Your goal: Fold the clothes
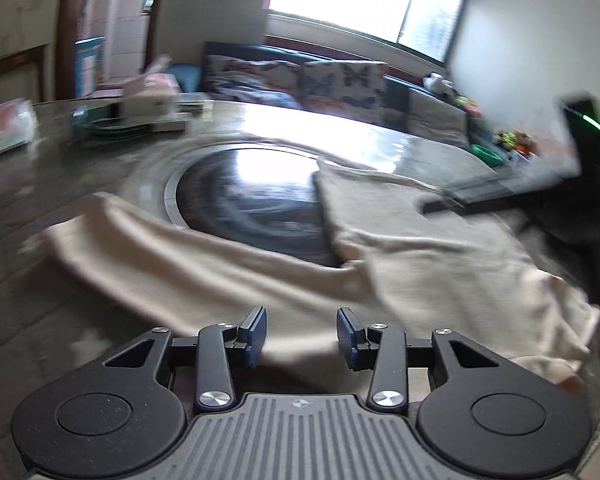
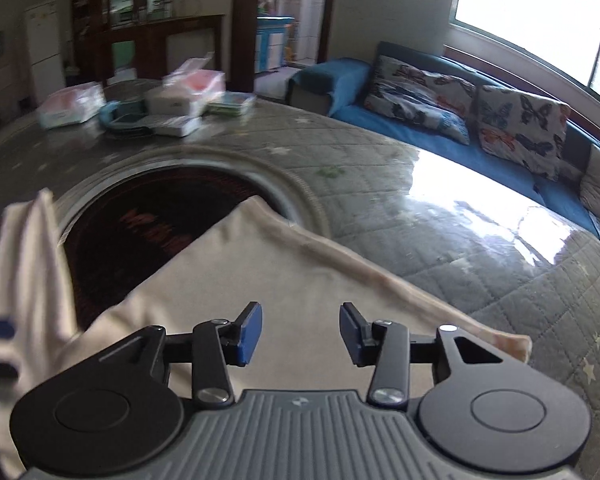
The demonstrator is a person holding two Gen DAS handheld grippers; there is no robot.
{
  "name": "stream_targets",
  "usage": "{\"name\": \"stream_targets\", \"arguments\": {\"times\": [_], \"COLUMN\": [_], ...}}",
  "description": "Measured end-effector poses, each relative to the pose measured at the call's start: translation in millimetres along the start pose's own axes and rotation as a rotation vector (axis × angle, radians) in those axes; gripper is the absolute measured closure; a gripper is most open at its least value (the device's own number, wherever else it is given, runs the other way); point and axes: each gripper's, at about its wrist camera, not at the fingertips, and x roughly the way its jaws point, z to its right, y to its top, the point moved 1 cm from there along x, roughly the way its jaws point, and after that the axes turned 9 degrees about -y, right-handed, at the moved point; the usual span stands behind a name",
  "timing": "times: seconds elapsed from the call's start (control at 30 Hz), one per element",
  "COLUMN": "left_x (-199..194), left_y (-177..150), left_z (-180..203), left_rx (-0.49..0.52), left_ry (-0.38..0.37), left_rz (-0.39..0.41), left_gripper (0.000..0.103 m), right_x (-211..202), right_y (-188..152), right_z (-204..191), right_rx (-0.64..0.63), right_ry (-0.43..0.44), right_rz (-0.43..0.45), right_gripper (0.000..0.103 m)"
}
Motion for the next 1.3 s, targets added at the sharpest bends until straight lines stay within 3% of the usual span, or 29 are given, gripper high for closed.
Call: {"name": "stream_targets", "arguments": {"times": [0.2, 0.27, 0.33, 0.43, 0.6, 0.67, 0.73, 0.8, 0.93, 1.2, 1.3], "left_x": [-17, -21, -23, -26, -10, -4, 0, -4, -20, -13, -13], "left_y": [3, 9, 16, 28, 40, 39, 38, 36, 32, 27, 29], "left_z": [-34, -41, -50, -63, -78, -85, -90, -94, -95, -106, -104], "left_rx": [-0.07, -0.083, -0.106, -0.16, -0.175, -0.194, -0.201, -0.221, -0.226, -0.219, -0.206], "left_ry": [0.116, 0.193, 0.256, 0.284, 0.46, 0.473, 0.476, 0.496, 0.537, 0.527, 0.537], "left_rz": [0.045, 0.071, 0.1, 0.139, 0.118, 0.104, 0.102, 0.126, 0.198, 0.147, 0.137], "left_gripper": [0.06, 0.054, 0.054, 0.054, 0.056, 0.071, 0.096, 0.1, 0.1, 0.1, 0.095], "right_x": [-39, -49, -58, -74, -89, -93, -95, -97, -99, -102, -107], "right_y": [-37, -48, -59, -76, -89, -91, -93, -95, -98, -105, -108], "right_z": [-33, -43, -51, -63, -72, -71, -68, -66, -61, -62, -64], "right_rx": [-0.057, -0.075, -0.098, -0.135, -0.158, -0.146, -0.127, -0.114, -0.089, -0.066, -0.087], "right_ry": [0.084, 0.103, 0.112, 0.11, 0.096, 0.097, 0.097, 0.096, 0.093, 0.106, 0.103], "right_rz": [-0.01, -0.012, -0.011, 0.005, 0.037, 0.042, 0.043, 0.041, 0.036, 0.024, 0.027], "right_gripper": [0.059, 0.059, 0.059, 0.056, 0.052, 0.052, 0.052, 0.052, 0.051, 0.051, 0.051]}}
